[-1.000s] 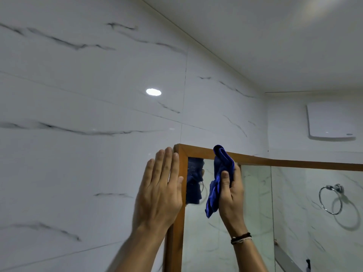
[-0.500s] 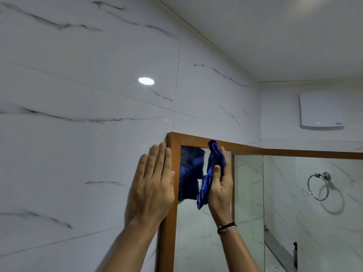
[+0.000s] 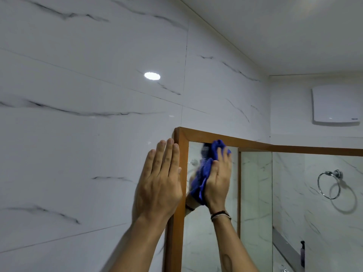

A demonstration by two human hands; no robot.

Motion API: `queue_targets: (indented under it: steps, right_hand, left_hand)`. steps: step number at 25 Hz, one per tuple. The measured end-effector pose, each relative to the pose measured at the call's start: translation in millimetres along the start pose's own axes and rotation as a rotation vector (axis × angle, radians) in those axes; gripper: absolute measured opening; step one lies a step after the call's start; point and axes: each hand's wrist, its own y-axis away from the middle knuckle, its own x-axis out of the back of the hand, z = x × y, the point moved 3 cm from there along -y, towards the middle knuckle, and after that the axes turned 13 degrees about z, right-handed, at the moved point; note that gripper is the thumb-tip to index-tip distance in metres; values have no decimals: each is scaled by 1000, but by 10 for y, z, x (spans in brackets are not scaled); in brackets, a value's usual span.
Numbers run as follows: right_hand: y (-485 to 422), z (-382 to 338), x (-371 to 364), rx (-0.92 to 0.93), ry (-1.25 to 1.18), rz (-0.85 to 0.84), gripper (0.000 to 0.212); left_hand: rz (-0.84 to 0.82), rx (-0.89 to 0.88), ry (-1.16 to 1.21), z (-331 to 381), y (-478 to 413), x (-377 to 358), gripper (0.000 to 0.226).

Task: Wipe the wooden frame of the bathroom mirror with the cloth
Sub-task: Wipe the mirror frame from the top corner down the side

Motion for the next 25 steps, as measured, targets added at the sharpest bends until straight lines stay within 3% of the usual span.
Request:
queue_targets:
  steps: [1, 2, 5, 6, 9, 10, 13, 14, 15, 18, 19, 22, 23, 25]
  right_hand:
    - [-12, -11, -16, -106, -6, 31, 62]
    - [57, -106, -81, -82, -16, 36, 61]
    - [434, -231, -221, 360, -44, -90, 56]
    - [363, -168, -182, 402, -37, -97, 55]
    - [68, 20, -12, 18, 4, 52, 57]
    - [80, -58, -48, -23, 20, 64, 58]
    - [415, -256, -243, 389, 0, -55, 56]
    - [415, -219, -226, 437, -18, -91, 55]
    - [302, -138, -146, 394, -16, -78, 55]
    - [-9, -10, -5, -77, 45, 95, 60]
    - [49, -117, -88, -87, 40, 94, 60]
    - [421, -314, -229, 309, -41, -42, 58]
    - [369, -278, -185, 358, -45, -71, 57]
    - [87, -97, -27, 148, 10, 21, 59]
  left_hand:
    - [2, 11, 2, 2, 7, 1, 66]
    - [12, 18, 5, 4, 8, -15, 65]
    - [46, 42, -4, 15, 13, -75, 64]
    - [37, 31, 2, 5, 26, -83, 64]
    - [-9, -12, -18, -65, 98, -62, 67]
    - [-21, -6, -31, -77, 119, -57, 67]
    - [-14, -2, -46, -24, 80, -21, 65]
    - [-16, 3, -43, -37, 62, -7, 65]
    - [-23, 3, -35, -45, 54, 13, 64]
    - [-60, -27, -58, -51, 58, 76, 63]
    - [-73, -32, -67, -46, 68, 85, 63]
    - [-41, -32, -53, -39, 95, 53, 62]
    - [-46, -34, -56, -52, 92, 43, 63]
    - [-84, -27, -37, -74, 85, 74, 63]
